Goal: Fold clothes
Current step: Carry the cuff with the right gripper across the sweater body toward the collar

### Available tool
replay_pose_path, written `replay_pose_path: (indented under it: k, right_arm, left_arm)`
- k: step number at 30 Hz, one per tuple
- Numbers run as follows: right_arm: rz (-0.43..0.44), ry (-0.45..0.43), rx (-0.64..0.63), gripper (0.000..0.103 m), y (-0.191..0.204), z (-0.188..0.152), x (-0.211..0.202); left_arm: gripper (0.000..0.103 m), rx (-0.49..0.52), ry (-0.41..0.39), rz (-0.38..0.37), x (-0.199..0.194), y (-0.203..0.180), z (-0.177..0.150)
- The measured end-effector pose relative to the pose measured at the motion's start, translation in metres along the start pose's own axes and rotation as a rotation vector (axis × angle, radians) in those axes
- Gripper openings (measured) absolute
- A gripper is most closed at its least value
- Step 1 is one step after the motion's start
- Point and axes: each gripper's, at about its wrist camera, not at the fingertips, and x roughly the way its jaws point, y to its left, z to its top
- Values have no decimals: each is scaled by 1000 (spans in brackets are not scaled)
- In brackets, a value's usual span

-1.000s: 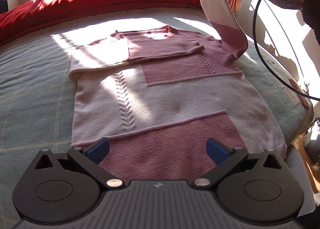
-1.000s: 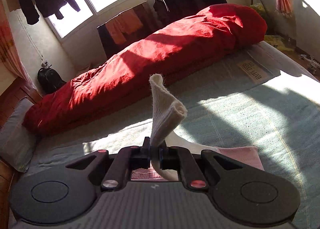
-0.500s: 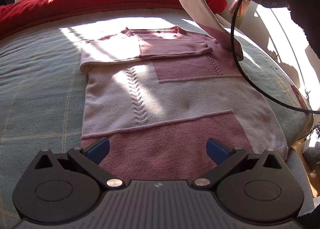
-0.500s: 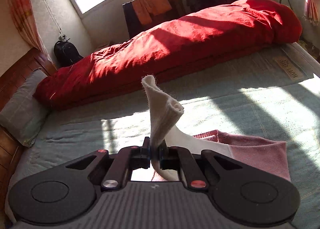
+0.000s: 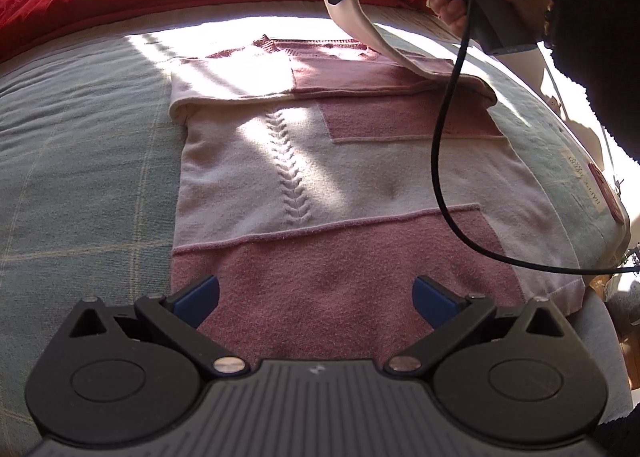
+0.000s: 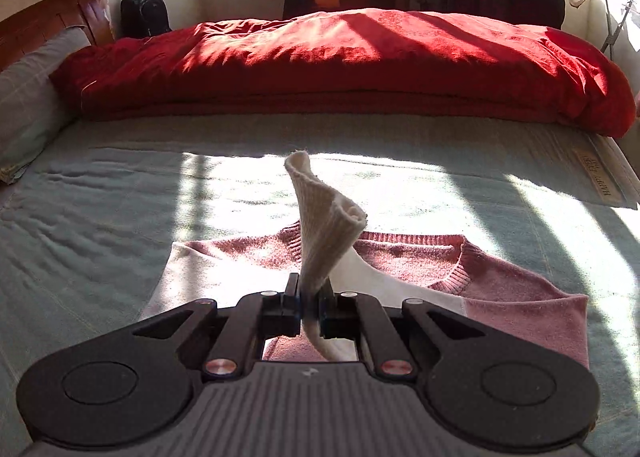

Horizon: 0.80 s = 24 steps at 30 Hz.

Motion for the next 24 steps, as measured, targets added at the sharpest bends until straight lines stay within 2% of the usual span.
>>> replay_pose_path:
  k: [12, 24]
  right_arm:
    - [-37, 56, -120, 9, 33, -21, 38]
    - [-47, 109, -148, 9, 43, -35, 63]
  left_arm:
    - [102, -17, 23, 15, 4, 11, -3]
    - [102, -48, 32, 15, 9, 22, -6]
